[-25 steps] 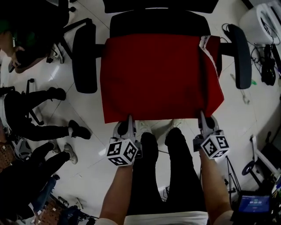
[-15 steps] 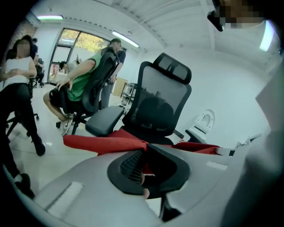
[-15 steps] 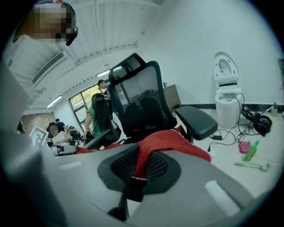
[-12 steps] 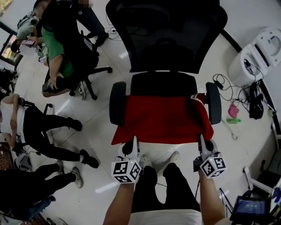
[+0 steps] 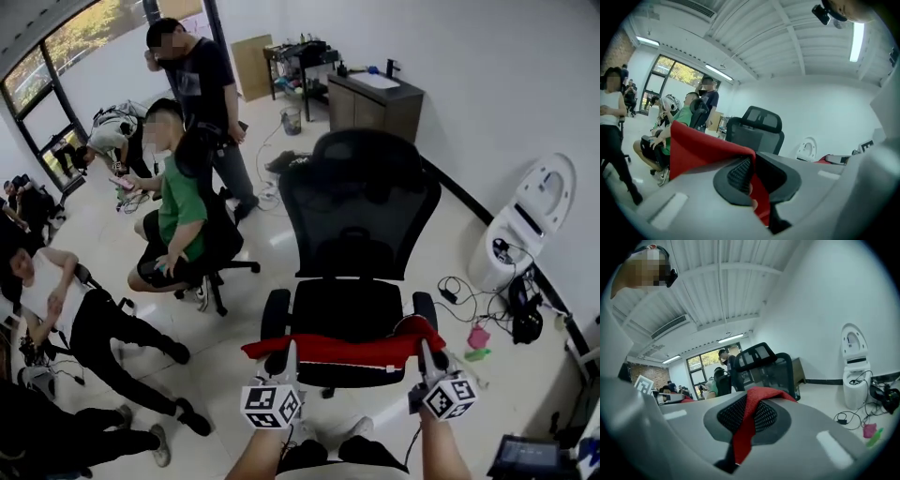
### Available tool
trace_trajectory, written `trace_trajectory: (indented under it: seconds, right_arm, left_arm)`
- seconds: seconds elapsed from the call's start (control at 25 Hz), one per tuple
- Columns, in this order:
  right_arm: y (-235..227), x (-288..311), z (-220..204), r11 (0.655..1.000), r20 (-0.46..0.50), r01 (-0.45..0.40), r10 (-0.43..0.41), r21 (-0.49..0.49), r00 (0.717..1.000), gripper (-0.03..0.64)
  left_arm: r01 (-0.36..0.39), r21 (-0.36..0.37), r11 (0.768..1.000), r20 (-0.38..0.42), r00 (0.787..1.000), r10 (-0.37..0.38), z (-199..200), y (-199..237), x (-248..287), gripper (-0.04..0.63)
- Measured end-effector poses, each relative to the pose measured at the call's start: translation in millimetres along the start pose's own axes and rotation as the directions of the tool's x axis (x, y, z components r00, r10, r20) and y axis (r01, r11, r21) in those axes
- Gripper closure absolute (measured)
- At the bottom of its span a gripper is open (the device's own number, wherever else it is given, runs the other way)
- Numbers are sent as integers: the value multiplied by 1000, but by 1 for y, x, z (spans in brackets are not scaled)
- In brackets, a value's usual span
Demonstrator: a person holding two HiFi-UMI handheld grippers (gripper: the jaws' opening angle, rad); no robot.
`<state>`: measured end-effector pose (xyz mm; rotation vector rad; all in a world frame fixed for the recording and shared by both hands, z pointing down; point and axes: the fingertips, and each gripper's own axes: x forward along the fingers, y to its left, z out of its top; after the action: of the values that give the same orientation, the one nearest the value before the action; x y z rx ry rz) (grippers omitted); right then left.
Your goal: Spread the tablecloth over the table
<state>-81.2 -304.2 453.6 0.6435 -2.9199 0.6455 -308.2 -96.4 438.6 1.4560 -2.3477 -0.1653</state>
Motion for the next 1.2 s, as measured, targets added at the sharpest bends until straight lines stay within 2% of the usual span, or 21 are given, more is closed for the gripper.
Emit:
trace_trajectory:
  seconds: [0.2, 0.52, 0.8, 1.0, 1.2]
  right_arm:
    - [17, 8, 71, 998, 109, -47, 51, -40, 993, 597]
    - [60, -30, 149, 989, 210, -74, 100, -129, 973, 597]
    - [81, -52, 222, 979, 289, -82, 134, -184, 948, 597]
    - [82, -86, 259, 978, 367, -54, 126, -199, 922, 597]
    - [59, -117, 260, 984, 407, 16, 59, -177, 912, 597]
  left_arm:
    - [40, 56, 998, 118, 992, -46, 75, -17, 8, 574]
    - [78, 77, 994, 198, 976, -92, 141, -44, -30, 574]
    - [155, 158, 975, 259, 946, -192, 219, -83, -37, 574]
    - [199, 216, 956, 300, 918, -259, 249, -121, -49, 574]
    - [264, 253, 931, 292, 896, -334, 249, -157, -38, 574]
